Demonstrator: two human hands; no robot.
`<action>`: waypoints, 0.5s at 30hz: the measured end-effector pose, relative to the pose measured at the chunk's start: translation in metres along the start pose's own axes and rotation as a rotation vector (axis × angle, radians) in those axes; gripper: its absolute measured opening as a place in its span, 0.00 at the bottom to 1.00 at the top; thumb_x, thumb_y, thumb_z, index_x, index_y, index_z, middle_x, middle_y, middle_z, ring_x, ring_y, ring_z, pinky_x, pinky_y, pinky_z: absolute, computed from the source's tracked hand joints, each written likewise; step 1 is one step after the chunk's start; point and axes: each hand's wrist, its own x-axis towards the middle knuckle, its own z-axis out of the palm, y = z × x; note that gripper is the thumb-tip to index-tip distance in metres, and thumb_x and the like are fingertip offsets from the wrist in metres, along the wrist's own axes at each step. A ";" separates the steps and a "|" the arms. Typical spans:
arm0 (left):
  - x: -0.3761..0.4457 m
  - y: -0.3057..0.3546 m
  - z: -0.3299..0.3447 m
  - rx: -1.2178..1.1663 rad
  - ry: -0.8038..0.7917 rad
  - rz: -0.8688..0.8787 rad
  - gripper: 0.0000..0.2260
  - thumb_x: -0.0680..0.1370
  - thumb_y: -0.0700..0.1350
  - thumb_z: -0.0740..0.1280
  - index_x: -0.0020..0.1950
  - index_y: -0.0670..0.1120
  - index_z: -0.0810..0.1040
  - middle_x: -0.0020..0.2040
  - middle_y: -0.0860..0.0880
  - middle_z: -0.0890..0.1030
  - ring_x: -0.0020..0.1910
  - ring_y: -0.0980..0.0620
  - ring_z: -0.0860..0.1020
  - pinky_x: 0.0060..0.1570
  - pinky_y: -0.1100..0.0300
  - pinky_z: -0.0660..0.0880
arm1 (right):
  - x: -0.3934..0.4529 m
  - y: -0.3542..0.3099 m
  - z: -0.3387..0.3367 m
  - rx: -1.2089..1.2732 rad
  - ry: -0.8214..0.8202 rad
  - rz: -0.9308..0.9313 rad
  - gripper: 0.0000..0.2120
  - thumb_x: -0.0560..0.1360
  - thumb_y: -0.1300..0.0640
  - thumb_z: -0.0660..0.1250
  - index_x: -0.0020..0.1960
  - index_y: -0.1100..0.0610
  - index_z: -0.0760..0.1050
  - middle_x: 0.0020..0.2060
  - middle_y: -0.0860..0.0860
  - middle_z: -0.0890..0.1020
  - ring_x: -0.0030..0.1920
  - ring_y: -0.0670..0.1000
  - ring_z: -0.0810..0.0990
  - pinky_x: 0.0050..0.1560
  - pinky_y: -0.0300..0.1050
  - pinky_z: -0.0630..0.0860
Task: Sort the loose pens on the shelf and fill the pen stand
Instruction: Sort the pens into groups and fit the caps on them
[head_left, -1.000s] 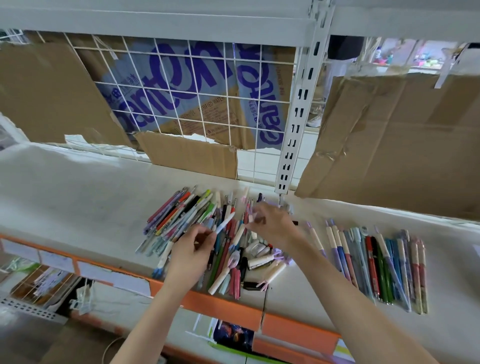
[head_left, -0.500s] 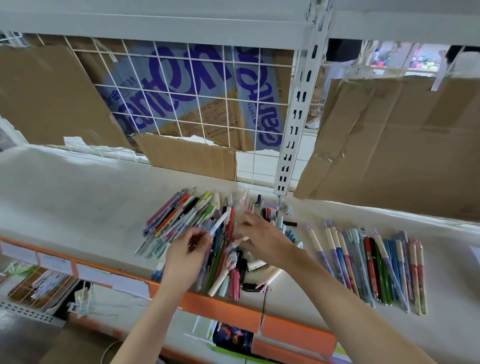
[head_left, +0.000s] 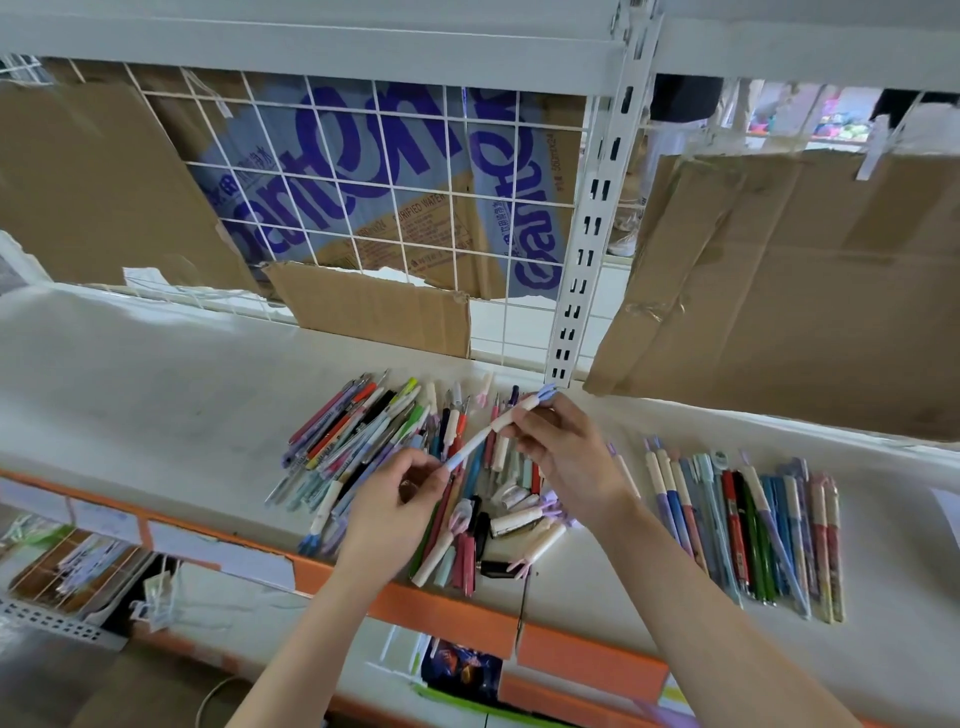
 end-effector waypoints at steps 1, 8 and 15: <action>0.000 0.000 0.000 0.005 -0.003 0.001 0.05 0.78 0.43 0.64 0.43 0.51 0.75 0.38 0.50 0.78 0.37 0.52 0.76 0.35 0.69 0.69 | -0.002 0.001 0.002 -0.044 -0.012 0.001 0.06 0.76 0.68 0.63 0.52 0.67 0.72 0.37 0.55 0.82 0.38 0.49 0.81 0.36 0.37 0.75; 0.006 0.001 -0.006 0.011 0.018 0.009 0.06 0.78 0.45 0.64 0.42 0.48 0.76 0.33 0.52 0.77 0.31 0.57 0.72 0.31 0.68 0.67 | 0.000 -0.015 0.003 -0.165 0.115 -0.150 0.06 0.76 0.66 0.65 0.41 0.60 0.72 0.32 0.51 0.81 0.37 0.50 0.76 0.40 0.42 0.73; 0.004 0.003 -0.008 -0.016 0.002 0.025 0.04 0.78 0.44 0.65 0.42 0.49 0.76 0.35 0.51 0.78 0.35 0.52 0.75 0.35 0.63 0.70 | 0.002 -0.013 0.005 -0.032 0.070 -0.082 0.06 0.76 0.69 0.63 0.42 0.60 0.73 0.33 0.51 0.81 0.37 0.47 0.79 0.40 0.38 0.73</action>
